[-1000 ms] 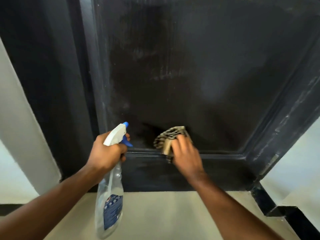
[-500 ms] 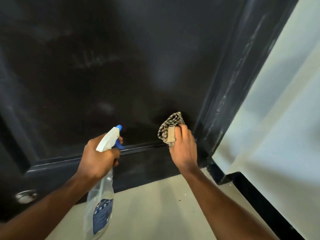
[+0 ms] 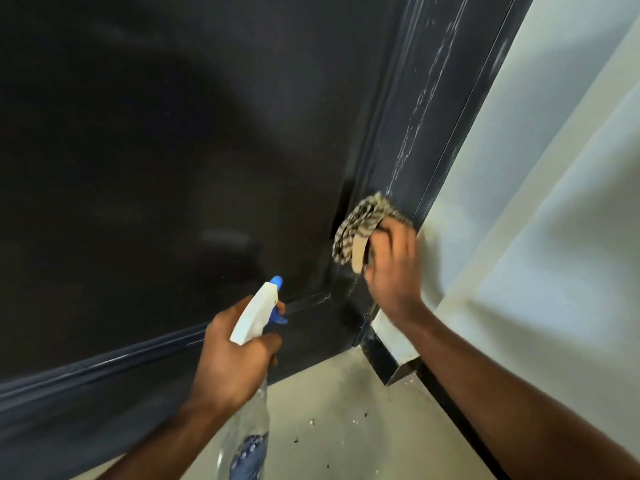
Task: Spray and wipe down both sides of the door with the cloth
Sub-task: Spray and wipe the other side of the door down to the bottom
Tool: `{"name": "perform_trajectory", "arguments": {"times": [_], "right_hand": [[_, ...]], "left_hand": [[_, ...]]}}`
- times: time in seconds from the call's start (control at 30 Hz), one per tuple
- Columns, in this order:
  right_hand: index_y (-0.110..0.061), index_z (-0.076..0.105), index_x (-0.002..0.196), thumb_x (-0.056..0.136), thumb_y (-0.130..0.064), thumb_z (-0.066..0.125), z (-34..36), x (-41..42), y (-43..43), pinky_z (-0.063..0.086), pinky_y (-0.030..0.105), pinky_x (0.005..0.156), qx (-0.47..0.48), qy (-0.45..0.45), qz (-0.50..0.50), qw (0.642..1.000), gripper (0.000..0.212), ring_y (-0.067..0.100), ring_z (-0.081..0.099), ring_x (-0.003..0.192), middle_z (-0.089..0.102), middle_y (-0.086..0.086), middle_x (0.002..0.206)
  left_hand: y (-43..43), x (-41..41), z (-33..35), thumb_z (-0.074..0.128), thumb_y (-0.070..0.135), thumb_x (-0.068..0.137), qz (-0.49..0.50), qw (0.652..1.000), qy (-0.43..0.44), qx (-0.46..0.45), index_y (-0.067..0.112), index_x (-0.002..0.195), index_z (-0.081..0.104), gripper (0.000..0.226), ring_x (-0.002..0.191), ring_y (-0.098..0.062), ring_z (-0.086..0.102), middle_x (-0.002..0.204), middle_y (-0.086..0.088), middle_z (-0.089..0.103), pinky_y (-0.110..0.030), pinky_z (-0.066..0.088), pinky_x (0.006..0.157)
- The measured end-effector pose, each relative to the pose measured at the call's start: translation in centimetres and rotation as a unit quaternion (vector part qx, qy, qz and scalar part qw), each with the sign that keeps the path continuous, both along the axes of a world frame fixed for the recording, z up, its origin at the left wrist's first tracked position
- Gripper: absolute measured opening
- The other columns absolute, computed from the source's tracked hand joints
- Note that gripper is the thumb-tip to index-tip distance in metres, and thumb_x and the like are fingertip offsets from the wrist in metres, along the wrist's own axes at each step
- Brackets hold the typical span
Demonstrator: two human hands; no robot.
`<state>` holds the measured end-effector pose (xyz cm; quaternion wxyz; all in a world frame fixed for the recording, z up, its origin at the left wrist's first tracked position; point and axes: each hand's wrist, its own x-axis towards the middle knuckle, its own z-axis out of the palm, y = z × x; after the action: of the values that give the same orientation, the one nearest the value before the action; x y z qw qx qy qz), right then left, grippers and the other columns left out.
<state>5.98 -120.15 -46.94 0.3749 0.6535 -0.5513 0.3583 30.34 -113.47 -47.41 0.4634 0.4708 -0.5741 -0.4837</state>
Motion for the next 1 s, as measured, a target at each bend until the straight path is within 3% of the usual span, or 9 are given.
{"name": "perform_trajectory", "arguments": {"times": [0.1,0.2,0.4,0.5,0.63,0.73,0.83,0.93,1.0], "right_hand": [[-0.010,0.047,0.099,0.075,-0.001,0.053,2.4,-1.9,-1.4,0.035,0.032,0.087,-0.067,0.004,0.083,0.994,0.026,0.030,0.043,0.099,0.043,0.012,0.114],[-0.010,0.048,0.092,0.093,-0.005,0.042,-2.9,-2.6,-1.5,0.038,0.037,0.087,-0.065,0.041,0.119,0.990,0.008,0.032,0.042,0.097,0.041,0.013,0.112],[-0.016,0.056,0.110,0.083,-0.019,0.062,-18.0,-4.0,0.3,0.053,0.040,0.078,0.173,0.159,0.154,0.960,0.028,0.030,0.050,0.096,0.049,0.010,0.109],[-0.017,0.054,0.107,0.081,-0.021,0.061,-15.4,-4.9,-0.1,0.051,0.036,0.080,0.196,0.163,0.172,0.952,0.027,0.028,0.054,0.097,0.052,0.008,0.110],[-0.012,0.058,0.095,0.084,-0.008,0.053,-5.9,-5.9,-0.9,0.048,0.039,0.077,0.058,0.128,0.160,0.977,0.012,0.032,0.054,0.090,0.065,0.017,0.100],[-0.007,0.060,0.092,0.078,0.001,0.052,3.4,-5.7,-1.8,0.042,0.037,0.083,-0.042,0.052,0.151,0.986,0.017,0.033,0.048,0.098,0.060,0.021,0.107],[-0.001,0.068,0.095,0.080,0.005,0.056,8.6,-5.0,-3.0,0.044,0.034,0.093,-0.101,-0.034,0.128,0.986,0.019,0.031,0.049,0.108,0.060,0.022,0.114],[-0.003,0.068,0.099,0.079,0.003,0.066,5.9,-4.2,-3.1,0.044,0.034,0.097,-0.072,-0.070,0.126,0.987,0.020,0.031,0.049,0.112,0.058,0.021,0.120],[-0.010,0.063,0.119,0.088,-0.016,0.061,1.0,-4.3,-2.2,0.037,0.025,0.103,0.047,-0.102,0.139,0.984,0.032,0.024,0.047,0.119,0.054,0.014,0.129]], "left_hand": [[-0.7,-1.7,0.3,0.058,-0.018,0.071,0.003,1.000,-0.004,0.013,0.019,0.088,0.071,0.042,0.045,-0.013,0.053,0.063,0.007,0.065,-0.021,0.043,0.043],[-0.9,-3.3,-0.4,0.059,-0.017,0.072,0.002,1.000,-0.023,0.016,0.024,0.085,0.068,0.045,0.046,-0.014,0.053,0.066,0.011,0.065,-0.023,0.044,0.045],[1.1,-6.1,-2.5,0.063,-0.004,0.065,0.031,0.998,-0.038,0.043,0.021,0.084,0.072,0.032,0.047,-0.012,0.055,0.075,-0.005,0.069,-0.019,0.045,0.045],[1.6,-6.7,-1.6,0.059,-0.014,0.070,0.033,0.997,-0.041,0.048,0.018,0.082,0.073,0.037,0.045,-0.014,0.053,0.060,0.000,0.064,-0.022,0.044,0.044],[2.0,-7.3,0.4,0.059,-0.016,0.072,0.053,0.997,-0.037,0.042,0.021,0.075,0.068,0.038,0.042,-0.016,0.050,0.049,-0.002,0.058,-0.024,0.042,0.042],[2.6,-8.3,1.8,0.059,-0.018,0.075,0.063,0.996,-0.031,0.046,0.026,0.074,0.057,0.043,0.042,-0.013,0.052,0.052,-0.003,0.060,-0.023,0.043,0.042],[2.1,-9.0,3.6,0.059,-0.018,0.075,0.041,0.998,-0.038,0.008,0.023,0.078,0.064,0.041,0.047,-0.013,0.056,0.066,-0.006,0.058,-0.020,0.046,0.043],[1.5,-9.2,5.6,0.060,-0.017,0.073,0.036,0.998,-0.045,-0.015,0.015,0.083,0.068,0.034,0.050,-0.015,0.056,0.066,-0.008,0.058,-0.022,0.047,0.046],[1.5,-9.0,7.0,0.057,-0.018,0.071,0.043,0.998,-0.040,-0.030,0.009,0.083,0.069,0.032,0.049,-0.013,0.053,0.064,-0.006,0.058,-0.021,0.044,0.045]]}}
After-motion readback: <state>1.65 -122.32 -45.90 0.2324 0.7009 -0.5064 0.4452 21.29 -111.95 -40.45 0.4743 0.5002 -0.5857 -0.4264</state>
